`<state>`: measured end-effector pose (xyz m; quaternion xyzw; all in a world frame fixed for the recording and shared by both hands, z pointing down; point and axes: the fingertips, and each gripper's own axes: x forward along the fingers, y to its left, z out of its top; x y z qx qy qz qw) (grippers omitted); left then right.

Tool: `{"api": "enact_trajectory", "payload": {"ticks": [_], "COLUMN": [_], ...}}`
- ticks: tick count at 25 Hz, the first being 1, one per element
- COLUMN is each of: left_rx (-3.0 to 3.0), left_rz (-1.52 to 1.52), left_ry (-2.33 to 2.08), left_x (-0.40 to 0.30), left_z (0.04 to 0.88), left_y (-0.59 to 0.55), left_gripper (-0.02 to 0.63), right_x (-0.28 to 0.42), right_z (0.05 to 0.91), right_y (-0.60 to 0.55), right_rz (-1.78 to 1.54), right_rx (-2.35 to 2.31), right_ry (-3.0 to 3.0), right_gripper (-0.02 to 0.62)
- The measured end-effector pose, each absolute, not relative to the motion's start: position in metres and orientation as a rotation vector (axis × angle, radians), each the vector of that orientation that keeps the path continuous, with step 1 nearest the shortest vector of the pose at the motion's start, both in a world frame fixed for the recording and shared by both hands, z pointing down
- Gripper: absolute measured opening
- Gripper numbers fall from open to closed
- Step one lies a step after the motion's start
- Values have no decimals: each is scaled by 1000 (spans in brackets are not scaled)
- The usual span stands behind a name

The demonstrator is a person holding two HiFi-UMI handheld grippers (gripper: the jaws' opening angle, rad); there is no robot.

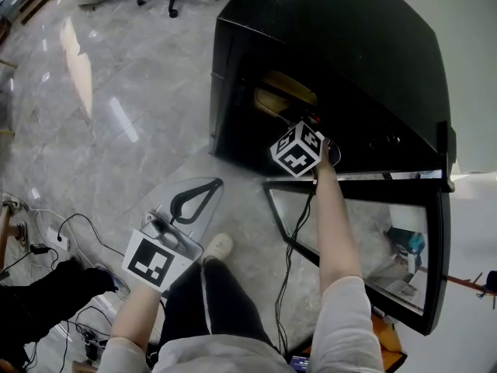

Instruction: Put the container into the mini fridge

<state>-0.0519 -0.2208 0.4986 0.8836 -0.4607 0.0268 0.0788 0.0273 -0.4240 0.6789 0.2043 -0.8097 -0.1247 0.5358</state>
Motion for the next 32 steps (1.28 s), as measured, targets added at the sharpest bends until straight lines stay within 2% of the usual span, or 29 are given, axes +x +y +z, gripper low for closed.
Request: {"api": "enact_trajectory", "payload": {"ticks": [5,10,15,21,26,28,32], "left_rx": [2643,2632,2641,2650,2659,2667,2671], "left_rz": [77,74,85,83,85,90,101], "left_ry": [-1375,-1369,-1362,-1364,-1379,-1387,-1395], "left_x": [-53,-54,-55,-54,-53,-52,-53], "left_z": [500,502,503,496,486,481,475], "left_y": [-223,-225,-224,-218,-211,-208,-199], "left_gripper": [2,2,2,2,2,2,2], "right_x": [30,32,31,29,26,25,23], "right_z": [678,681,674,656,641,634,625], "right_y": [-431,-433,-436,-431,-417,-412,-393], "right_rz": [-316,-324,-341,-335,-324,-305,-214], "right_rx": [522,544,588,649,726,767,807], "right_ry": [-1916,-1904,-1928,-1980,-2060,-2095,-2183], "right_gripper": [49,29,63,67,41,2,0]}}
